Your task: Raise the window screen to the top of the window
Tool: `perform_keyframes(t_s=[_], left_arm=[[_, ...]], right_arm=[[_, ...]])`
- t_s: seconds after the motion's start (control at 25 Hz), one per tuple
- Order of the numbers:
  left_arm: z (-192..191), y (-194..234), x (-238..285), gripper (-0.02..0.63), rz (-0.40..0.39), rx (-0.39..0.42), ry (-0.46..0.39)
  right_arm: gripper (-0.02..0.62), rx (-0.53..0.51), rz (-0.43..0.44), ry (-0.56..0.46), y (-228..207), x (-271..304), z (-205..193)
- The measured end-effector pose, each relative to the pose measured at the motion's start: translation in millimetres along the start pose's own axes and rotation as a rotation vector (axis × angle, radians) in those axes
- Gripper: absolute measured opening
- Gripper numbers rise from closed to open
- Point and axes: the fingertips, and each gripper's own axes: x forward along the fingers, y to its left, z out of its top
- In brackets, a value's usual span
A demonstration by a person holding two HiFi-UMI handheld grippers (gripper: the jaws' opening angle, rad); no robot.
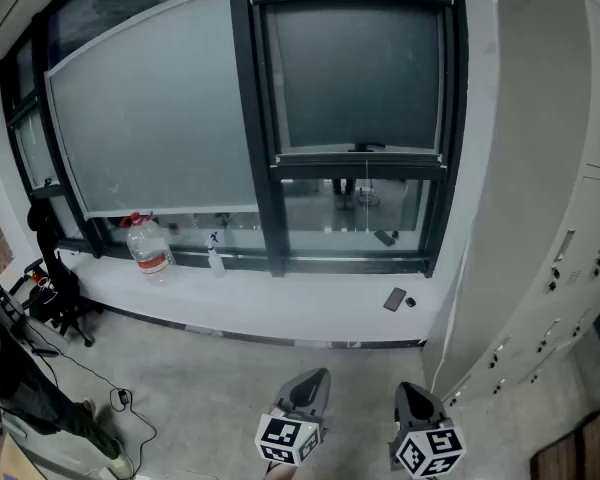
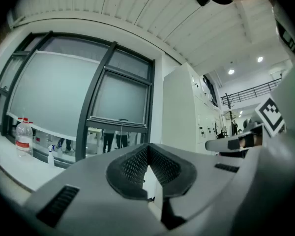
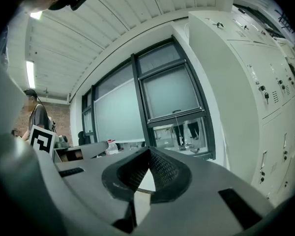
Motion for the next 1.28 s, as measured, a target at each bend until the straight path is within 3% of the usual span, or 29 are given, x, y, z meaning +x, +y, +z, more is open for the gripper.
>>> perform_keyframes(t_s=[0.28, 0.6, 0.84, 0.92, 1.04, 1.28], left_arm=[[5.0, -3.2, 3.1, 0.0, 0.012, -0.034, -0.03], [0.7, -9.7, 9.7, 0.0, 0.022, -0.009, -0.009], [-6.6, -7.4, 21.5, 0.0, 0.038, -0.024, -0.004], [-10.7, 0.3, 24.8, 0.0, 0.058, -0.026, 0.007], [-14.3, 25.3, 42.9, 0.0, 0.095, -0.05, 0.016], [-26.1, 79.4, 117.8, 0.0, 0.109, -0.071, -0.004]], right_arm=[[0.005, -0.037, 0.028, -0.006, -4.6, 1.4, 4.9], [0.005, -0.054, 0.078, -0.008, -7.1, 0.1, 0.9], [0.006, 0.052, 0.068, -0.014, -38.0, 9.4, -10.8], [0.006, 0.083, 0.105, 0.003, -39.0, 20.1, -14.7], [0.006, 0.051, 0.149, 0.021, -37.3, 47.5, -12.6], [0.006, 0.003, 0.15, 0.049, -66.6, 129.6, -13.1]])
